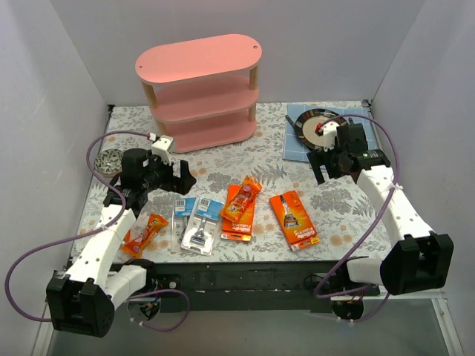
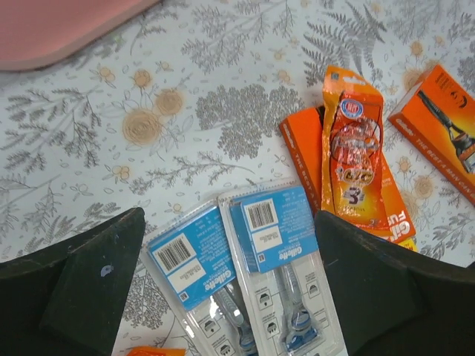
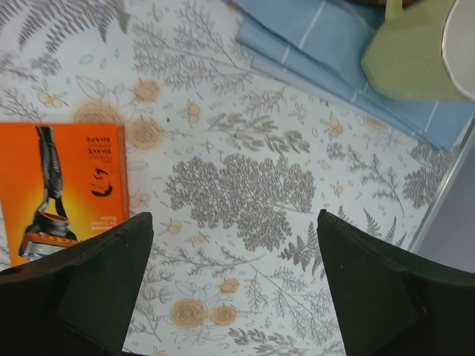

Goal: Place and organize the shaving razors onto the shelf

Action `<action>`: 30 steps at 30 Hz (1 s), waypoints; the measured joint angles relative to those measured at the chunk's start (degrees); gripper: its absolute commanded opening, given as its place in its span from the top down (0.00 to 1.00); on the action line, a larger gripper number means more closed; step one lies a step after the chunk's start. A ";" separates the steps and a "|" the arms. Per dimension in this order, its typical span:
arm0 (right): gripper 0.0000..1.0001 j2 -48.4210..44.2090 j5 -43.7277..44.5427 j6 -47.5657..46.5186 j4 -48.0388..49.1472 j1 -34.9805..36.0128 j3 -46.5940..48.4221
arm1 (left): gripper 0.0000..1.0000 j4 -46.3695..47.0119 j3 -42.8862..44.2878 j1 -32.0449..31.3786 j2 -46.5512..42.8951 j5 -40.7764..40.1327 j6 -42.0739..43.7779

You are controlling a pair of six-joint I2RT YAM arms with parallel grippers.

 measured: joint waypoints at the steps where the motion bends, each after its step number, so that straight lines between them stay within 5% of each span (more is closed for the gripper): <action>1: 0.02 1.27 -1.09 -0.09 0.20 0.00 1.77 | 0.02 -0.17 1.29 0.04 0.37 -0.31 -0.24; 13: 0.07 16.37 -16.50 4.66 12.90 0.09 23.85 | 0.02 2.91 17.81 3.06 6.84 -7.52 -2.91; 19: 0.11 19.63 -20.37 9.75 31.52 0.39 22.53 | 0.18 4.28 25.88 8.70 14.43 -10.84 -5.03; 30: 0.13 33.88 -26.58 16.72 60.22 3.10 23.08 | 0.29 6.80 32.33 15.47 25.70 -9.73 -7.96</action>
